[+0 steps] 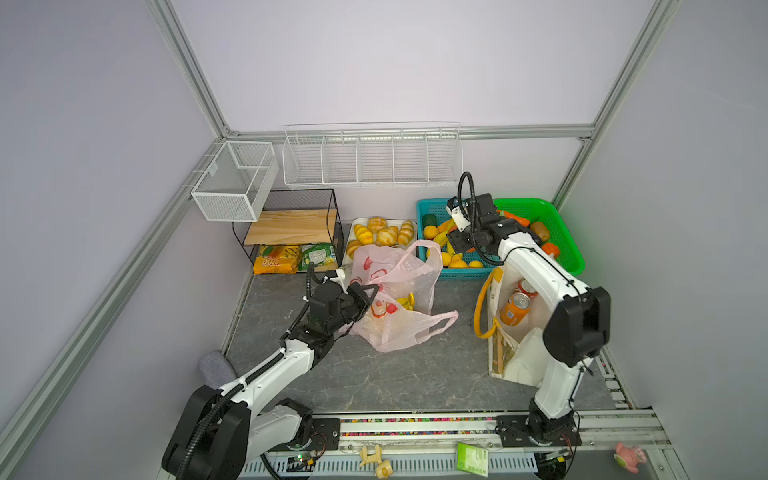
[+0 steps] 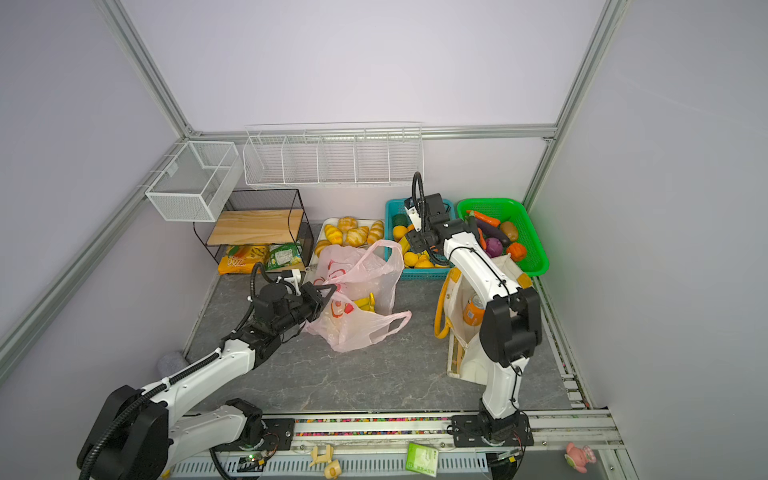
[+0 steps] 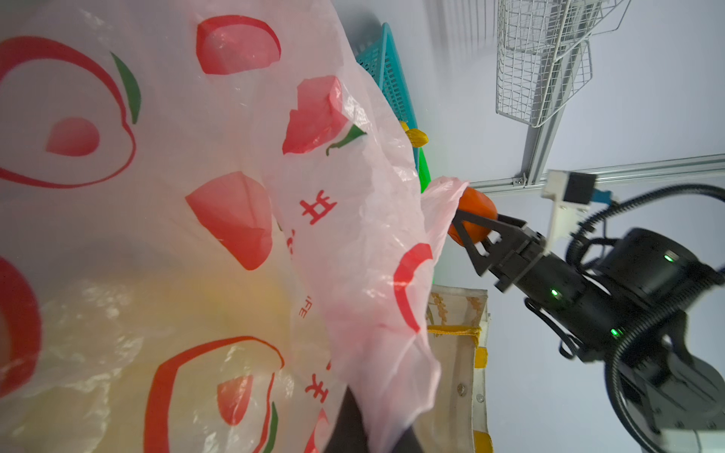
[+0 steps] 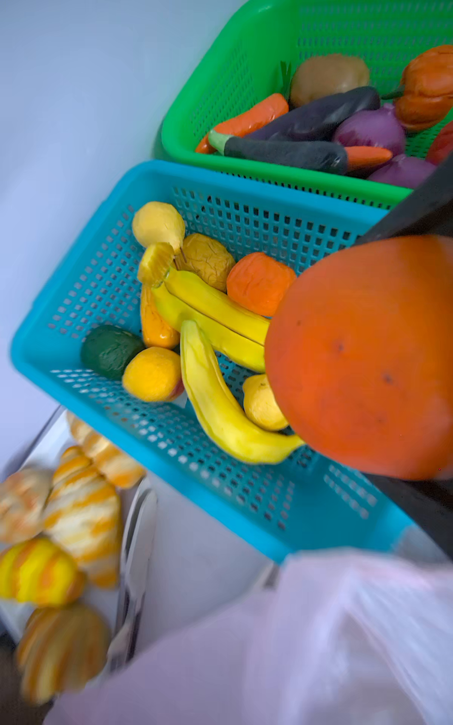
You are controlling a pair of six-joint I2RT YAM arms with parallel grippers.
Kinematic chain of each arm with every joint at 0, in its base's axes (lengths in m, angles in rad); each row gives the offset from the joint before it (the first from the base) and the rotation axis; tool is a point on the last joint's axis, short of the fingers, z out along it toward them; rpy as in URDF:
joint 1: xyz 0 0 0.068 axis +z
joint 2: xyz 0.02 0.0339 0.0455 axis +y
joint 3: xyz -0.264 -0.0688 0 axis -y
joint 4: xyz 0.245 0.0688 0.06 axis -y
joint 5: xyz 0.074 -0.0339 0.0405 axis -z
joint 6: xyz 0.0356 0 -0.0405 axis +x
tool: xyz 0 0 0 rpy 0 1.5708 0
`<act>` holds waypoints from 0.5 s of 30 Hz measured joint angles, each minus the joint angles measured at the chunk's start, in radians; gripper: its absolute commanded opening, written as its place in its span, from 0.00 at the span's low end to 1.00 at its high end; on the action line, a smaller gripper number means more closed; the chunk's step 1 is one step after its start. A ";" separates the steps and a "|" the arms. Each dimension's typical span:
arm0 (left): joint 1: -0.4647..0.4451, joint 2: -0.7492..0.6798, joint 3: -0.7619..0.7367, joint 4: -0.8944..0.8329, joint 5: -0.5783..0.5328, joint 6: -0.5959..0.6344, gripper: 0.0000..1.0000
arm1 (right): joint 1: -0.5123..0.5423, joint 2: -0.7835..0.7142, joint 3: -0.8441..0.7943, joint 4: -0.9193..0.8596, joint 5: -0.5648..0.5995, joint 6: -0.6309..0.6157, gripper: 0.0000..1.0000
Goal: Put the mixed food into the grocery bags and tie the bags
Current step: 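Carry the orange with the right gripper into the pink bag opening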
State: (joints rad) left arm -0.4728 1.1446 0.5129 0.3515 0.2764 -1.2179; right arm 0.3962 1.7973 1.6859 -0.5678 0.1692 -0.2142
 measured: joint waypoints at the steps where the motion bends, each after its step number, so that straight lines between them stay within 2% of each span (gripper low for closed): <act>1: 0.000 0.000 0.000 0.003 0.000 0.000 0.00 | 0.013 -0.061 -0.049 0.014 0.000 0.019 0.62; 5: 0.000 0.007 0.000 0.017 0.003 0.000 0.00 | 0.059 -0.290 -0.272 0.081 -0.037 0.107 0.62; 9: 0.000 0.024 0.000 0.034 0.017 0.000 0.00 | 0.085 -0.465 -0.501 0.138 -0.150 0.178 0.62; 12: 0.000 0.034 0.001 0.043 0.036 -0.001 0.00 | 0.112 -0.492 -0.611 0.185 -0.257 0.203 0.62; 15: 0.000 0.038 0.009 0.044 0.058 -0.001 0.00 | 0.130 -0.439 -0.639 0.220 -0.352 0.207 0.62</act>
State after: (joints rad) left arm -0.4728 1.1824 0.5220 0.3954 0.3347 -1.2186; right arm 0.5262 1.3579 1.0470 -0.3481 -0.1825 -0.0071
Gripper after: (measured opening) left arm 0.047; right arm 0.702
